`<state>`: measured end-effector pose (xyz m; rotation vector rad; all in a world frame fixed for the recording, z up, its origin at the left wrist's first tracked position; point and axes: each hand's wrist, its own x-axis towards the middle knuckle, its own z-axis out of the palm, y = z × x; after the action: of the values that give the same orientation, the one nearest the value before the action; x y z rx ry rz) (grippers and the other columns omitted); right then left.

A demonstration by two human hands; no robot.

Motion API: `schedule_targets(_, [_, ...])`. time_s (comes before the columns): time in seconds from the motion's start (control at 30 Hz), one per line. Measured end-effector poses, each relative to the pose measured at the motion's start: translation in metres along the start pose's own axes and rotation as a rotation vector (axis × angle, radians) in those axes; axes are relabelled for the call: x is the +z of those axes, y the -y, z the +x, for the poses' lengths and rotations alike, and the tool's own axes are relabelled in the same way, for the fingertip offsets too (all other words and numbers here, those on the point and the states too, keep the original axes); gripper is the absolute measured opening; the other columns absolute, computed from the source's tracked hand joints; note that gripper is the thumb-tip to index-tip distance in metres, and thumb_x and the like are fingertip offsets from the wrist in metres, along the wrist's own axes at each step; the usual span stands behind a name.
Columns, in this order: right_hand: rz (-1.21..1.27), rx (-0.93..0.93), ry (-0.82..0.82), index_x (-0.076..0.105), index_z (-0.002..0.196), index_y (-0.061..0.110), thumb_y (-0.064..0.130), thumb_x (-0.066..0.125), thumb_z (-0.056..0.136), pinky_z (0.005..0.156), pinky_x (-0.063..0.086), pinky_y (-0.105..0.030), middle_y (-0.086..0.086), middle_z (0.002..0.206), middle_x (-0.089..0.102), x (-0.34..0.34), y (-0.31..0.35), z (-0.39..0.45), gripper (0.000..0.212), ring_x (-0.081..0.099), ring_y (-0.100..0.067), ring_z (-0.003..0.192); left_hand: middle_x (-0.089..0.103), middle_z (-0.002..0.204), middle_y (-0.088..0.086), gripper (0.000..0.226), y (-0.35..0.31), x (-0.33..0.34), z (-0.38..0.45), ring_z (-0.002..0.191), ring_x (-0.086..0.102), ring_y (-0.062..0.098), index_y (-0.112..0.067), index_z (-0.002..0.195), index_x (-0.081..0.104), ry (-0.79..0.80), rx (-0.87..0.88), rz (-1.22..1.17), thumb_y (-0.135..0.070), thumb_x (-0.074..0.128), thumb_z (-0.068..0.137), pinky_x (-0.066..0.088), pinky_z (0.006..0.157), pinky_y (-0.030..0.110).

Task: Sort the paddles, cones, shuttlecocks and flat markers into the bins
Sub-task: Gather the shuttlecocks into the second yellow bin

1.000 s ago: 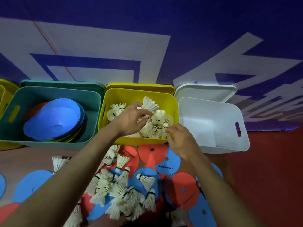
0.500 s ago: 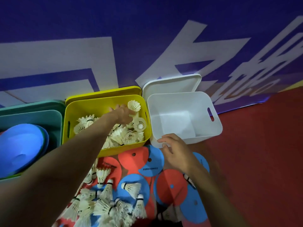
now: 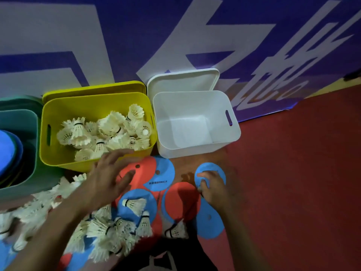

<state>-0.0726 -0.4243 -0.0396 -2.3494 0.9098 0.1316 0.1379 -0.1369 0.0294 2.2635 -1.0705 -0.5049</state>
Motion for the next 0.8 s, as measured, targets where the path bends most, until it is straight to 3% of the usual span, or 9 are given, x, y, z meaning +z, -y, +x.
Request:
schedule_targets(0.13, [-0.006,0.148,-0.067,0.074,0.104,0.013,0.011,0.069,0.084,0.09,0.031,-0.002,-0.018,0.117,0.066,0.008,-0.028,-0.021,0.02,0.057,-0.014,0.104,0.045,0.137,-0.018,0.037,-0.019,0.076,-0.041,0.12,0.046,0.014,-0.046,0.13,0.054,0.032,0.062,-0.104,-0.045,0.046,0.094,0.045,0.093,0.047])
schedule_targets(0.23, [-0.048,0.258,0.041,0.067,0.123,0.017,0.016,0.062,0.093,0.091,0.041,-0.026,-0.011,0.116,0.07,0.022,-0.047,-0.029,0.031,0.064,-0.029,0.109,0.044,0.136,-0.02,0.044,-0.028,0.126,-0.054,0.126,0.041,0.01,-0.044,0.132,0.053,0.165,-0.014,-0.183,-0.045,0.043,0.089,0.041,0.101,0.046])
schedule_targets(0.37, [-0.053,0.286,0.185,0.058,0.135,0.024,0.022,0.05,0.093,0.096,0.043,-0.033,-0.013,0.12,0.068,0.035,-0.062,-0.036,0.043,0.063,-0.033,0.111,0.049,0.133,-0.014,0.053,-0.035,0.166,-0.052,0.119,0.047,0.017,-0.041,0.13,0.053,0.223,-0.047,-0.161,-0.043,0.043,0.078,0.042,0.096,0.049])
schedule_targets(0.47, [0.061,0.254,0.151,0.063,0.131,0.014,0.006,0.057,0.09,0.1,0.041,-0.031,-0.013,0.123,0.067,0.04,-0.062,-0.041,0.042,0.06,-0.03,0.115,0.042,0.138,-0.01,0.057,-0.038,0.182,-0.044,0.122,0.043,0.019,-0.048,0.134,0.045,0.325,0.035,-0.021,-0.043,0.041,0.077,0.038,0.097,0.043])
schedule_targets(0.53, [0.08,0.246,0.116,0.067,0.128,0.015,0.015,0.053,0.087,0.104,0.042,-0.032,-0.012,0.125,0.066,0.048,-0.068,-0.038,0.043,0.06,-0.029,0.117,0.031,0.147,-0.005,0.06,-0.044,0.192,-0.039,0.133,0.035,0.024,-0.051,0.14,0.037,0.466,0.084,0.105,-0.042,0.041,0.08,0.037,0.101,0.048])
schedule_targets(0.63, [0.097,0.199,0.095,0.07,0.121,0.019,0.039,0.035,0.076,0.105,0.045,-0.036,-0.011,0.12,0.067,0.078,-0.109,-0.023,0.06,0.061,-0.026,0.114,0.017,0.156,0.004,0.067,-0.054,0.212,-0.033,0.145,0.015,0.028,-0.051,0.144,0.029,0.642,0.139,0.287,-0.032,0.055,0.086,0.027,0.108,0.054])
schedule_targets(0.8, [0.058,0.237,0.136,0.068,0.111,0.024,0.047,0.032,0.072,0.101,0.046,-0.045,-0.005,0.113,0.065,0.086,-0.115,-0.02,0.058,0.06,-0.025,0.109,0.019,0.157,0.01,0.053,-0.057,0.241,-0.037,0.141,0.022,0.036,-0.04,0.141,0.041,0.646,0.161,0.415,-0.026,0.054,0.091,0.02,0.111,0.055])
